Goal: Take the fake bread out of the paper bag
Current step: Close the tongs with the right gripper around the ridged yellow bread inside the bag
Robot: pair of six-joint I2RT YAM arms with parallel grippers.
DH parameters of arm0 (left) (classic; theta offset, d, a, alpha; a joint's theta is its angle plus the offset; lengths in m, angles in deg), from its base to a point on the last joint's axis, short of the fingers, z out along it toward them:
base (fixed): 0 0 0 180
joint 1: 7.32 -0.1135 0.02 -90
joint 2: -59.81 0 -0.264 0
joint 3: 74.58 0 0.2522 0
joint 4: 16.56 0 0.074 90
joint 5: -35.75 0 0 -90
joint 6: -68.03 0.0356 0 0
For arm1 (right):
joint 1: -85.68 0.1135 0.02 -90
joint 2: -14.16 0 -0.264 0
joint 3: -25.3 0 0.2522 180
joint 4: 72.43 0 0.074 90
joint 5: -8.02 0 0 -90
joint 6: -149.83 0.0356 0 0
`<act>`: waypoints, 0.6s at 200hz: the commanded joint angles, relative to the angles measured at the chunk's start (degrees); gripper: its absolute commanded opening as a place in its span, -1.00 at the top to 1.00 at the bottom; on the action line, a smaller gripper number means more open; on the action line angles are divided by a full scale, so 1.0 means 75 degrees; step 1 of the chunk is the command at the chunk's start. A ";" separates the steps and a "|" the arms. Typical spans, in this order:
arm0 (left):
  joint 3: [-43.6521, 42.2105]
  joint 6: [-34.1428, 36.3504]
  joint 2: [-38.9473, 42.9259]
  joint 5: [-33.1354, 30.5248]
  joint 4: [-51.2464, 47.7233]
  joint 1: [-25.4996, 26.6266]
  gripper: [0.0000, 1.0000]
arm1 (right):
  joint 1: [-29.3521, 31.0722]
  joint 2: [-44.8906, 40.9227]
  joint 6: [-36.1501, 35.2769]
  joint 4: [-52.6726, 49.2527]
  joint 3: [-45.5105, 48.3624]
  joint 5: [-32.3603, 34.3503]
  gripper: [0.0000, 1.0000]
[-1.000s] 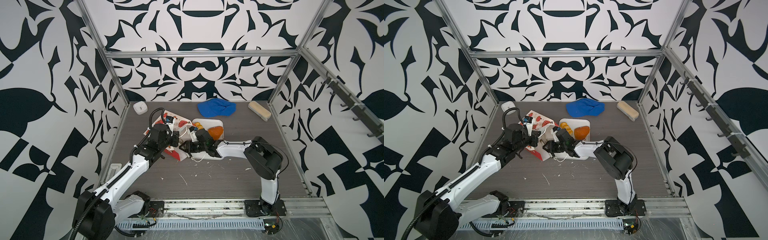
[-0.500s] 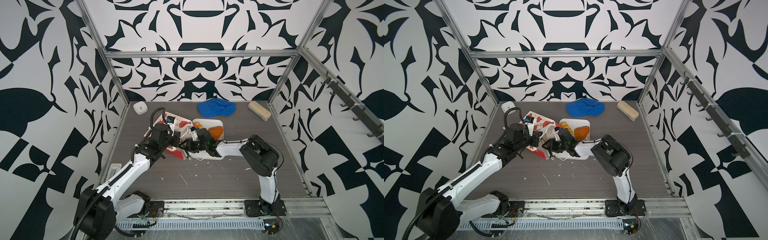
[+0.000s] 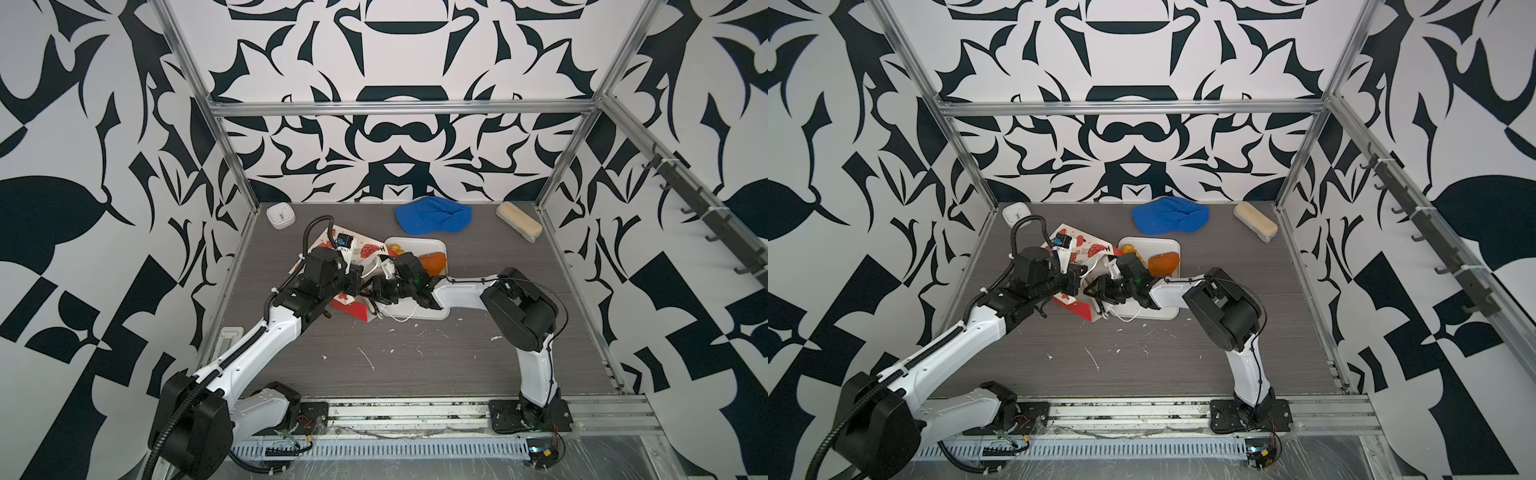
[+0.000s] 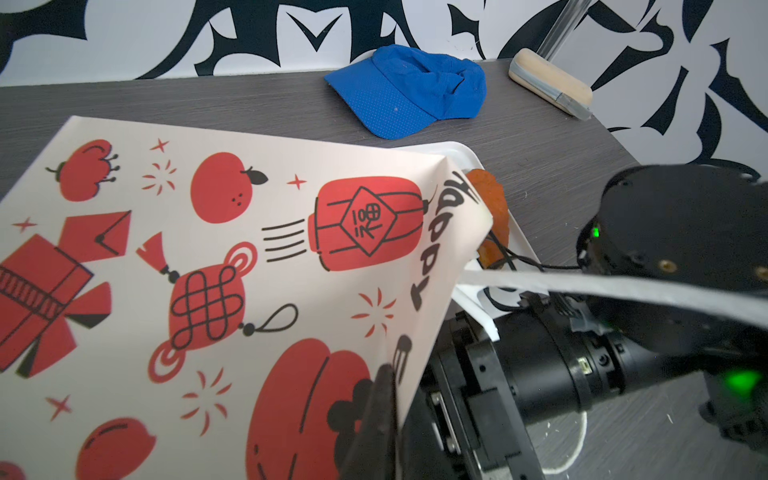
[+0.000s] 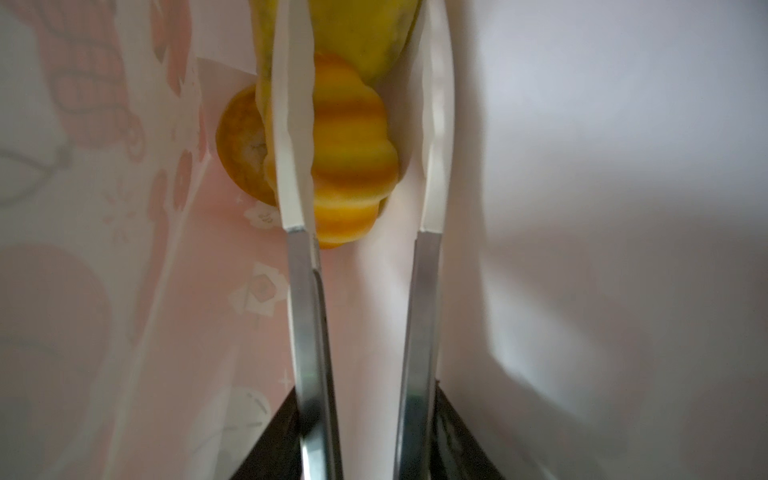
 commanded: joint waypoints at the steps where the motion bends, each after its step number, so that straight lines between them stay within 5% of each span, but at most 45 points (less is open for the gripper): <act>1: -0.0008 0.0105 0.0197 0.0424 -0.0425 0.0039 0.85 | -0.0174 0.0024 0.0217 0.0545 -0.0419 -0.0439 0.06; 78: 0.0177 0.0179 0.0024 0.0829 -0.0560 0.0039 0.84 | -0.0317 0.0582 0.0433 0.0997 -0.0747 -0.0822 0.08; 120: 0.0230 0.0220 -0.0003 0.0683 -0.0609 0.0039 0.83 | -0.0320 0.0702 0.0581 0.1357 -0.0738 -0.0998 0.46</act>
